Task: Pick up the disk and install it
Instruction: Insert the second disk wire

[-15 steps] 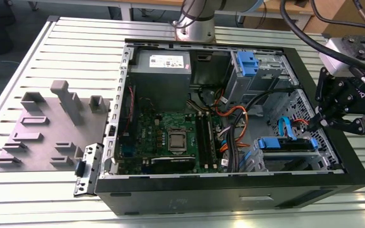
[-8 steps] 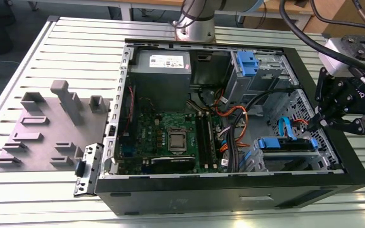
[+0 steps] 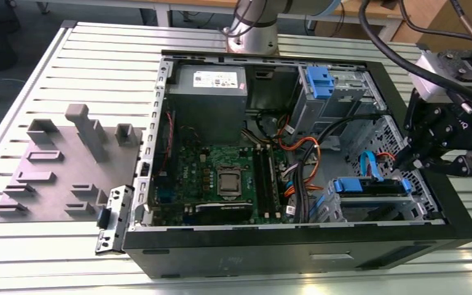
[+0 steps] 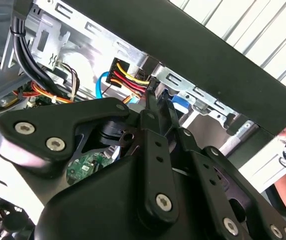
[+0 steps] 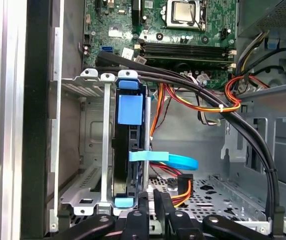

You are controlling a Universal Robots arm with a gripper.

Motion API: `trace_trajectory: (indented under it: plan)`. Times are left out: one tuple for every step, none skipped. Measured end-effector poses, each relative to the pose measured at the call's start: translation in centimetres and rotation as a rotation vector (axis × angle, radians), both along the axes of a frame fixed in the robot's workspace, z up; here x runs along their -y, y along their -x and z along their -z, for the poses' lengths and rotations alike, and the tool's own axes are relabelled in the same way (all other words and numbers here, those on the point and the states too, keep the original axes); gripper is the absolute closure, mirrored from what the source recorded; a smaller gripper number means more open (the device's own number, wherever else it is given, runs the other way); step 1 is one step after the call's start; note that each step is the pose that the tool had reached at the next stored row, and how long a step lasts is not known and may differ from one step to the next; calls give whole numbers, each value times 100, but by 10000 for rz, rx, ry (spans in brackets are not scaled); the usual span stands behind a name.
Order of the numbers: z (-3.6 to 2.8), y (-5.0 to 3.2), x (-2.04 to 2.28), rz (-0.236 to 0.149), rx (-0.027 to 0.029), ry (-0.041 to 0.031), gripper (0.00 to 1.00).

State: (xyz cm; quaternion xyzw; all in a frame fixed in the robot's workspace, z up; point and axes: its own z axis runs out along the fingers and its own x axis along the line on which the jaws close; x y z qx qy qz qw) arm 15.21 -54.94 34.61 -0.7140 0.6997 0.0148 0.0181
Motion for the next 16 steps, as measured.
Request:
trace_trajectory:
  plan:
    - [13, 0, -3, -1, 0, 8, 76]
    - [21, -1, -6, -1, -2, 12, 76]
    - [23, -1, -10, -1, -3, 12, 76]
    - [24, -1, -12, -1, -4, 11, 76]
    - [24, -1, -12, -1, -4, 12, 76]
    - [25, -1, -14, -1, -4, 10, 76]
    - [25, -1, -14, -1, -4, 11, 76]
    - [24, -1, -15, -1, -4, 11, 76]
    - [24, -1, -15, -1, -4, 12, 76]
    - [24, -1, -15, -1, -4, 12, 76]
    - [24, -1, -15, -1, -4, 13, 76]
    - [24, -1, -15, -1, -4, 13, 75]
    - [25, -1, -15, -2, -4, 13, 75]
    - [25, -1, -15, -1, -4, 12, 75]
    - [25, -1, -15, -1, -4, 13, 69]
    - [26, -1, -15, -1, -4, 13, 69]
